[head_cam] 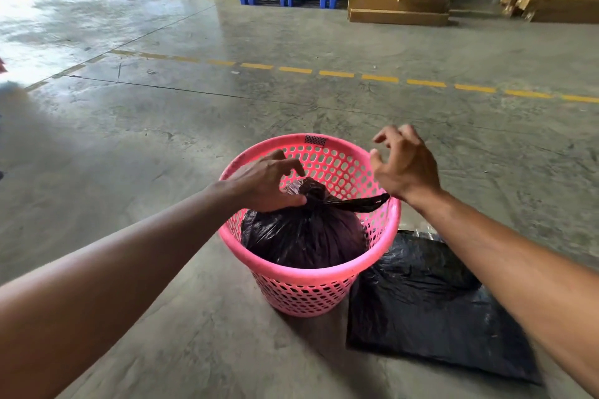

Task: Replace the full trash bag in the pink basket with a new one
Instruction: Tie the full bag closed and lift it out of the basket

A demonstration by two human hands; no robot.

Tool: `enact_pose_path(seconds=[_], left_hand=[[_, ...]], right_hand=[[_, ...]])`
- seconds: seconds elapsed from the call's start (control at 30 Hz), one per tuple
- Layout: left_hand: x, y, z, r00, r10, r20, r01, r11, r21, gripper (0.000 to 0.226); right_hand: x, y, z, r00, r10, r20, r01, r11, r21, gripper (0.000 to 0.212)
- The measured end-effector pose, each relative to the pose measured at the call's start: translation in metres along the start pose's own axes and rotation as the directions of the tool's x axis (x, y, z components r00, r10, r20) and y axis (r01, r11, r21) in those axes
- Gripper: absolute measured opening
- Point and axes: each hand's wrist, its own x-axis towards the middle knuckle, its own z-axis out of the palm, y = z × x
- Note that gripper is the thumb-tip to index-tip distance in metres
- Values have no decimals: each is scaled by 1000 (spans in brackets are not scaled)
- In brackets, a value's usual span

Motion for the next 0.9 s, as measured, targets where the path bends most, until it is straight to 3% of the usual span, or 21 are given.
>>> enact_pose_path(seconds=[0.1, 0.17, 0.3, 0.57, 0.73, 0.9], left_hand=[[4, 17, 20, 990, -12, 143, -2, 995, 102, 88], [5, 23, 32, 987, 2, 160, -20, 994, 110, 74], [11, 34, 34, 1000, -11, 23, 11, 1000, 27, 24], [13, 27, -12, 985, -24, -173, 14, 998, -58, 13], [7, 35, -89, 879, -146, -453, 68, 981, -184, 17], [-22, 33, -181, 697, -262, -668, 103, 958, -269, 18]], right_hand=[[-4, 18, 4, 942, 252, 222, -243, 968, -69, 38], [-13, 21, 12, 909, 259, 326, -267, 963, -19, 36], [-21, 20, 18, 936, 270, 226, -280, 960, 13, 31], [-23, 19, 22, 929, 322, 181, -342, 935, 96, 34], [-25, 20, 21, 937, 300, 178, -323, 939, 121, 32], [-27, 22, 18, 951, 231, 207, -257, 961, 107, 35]])
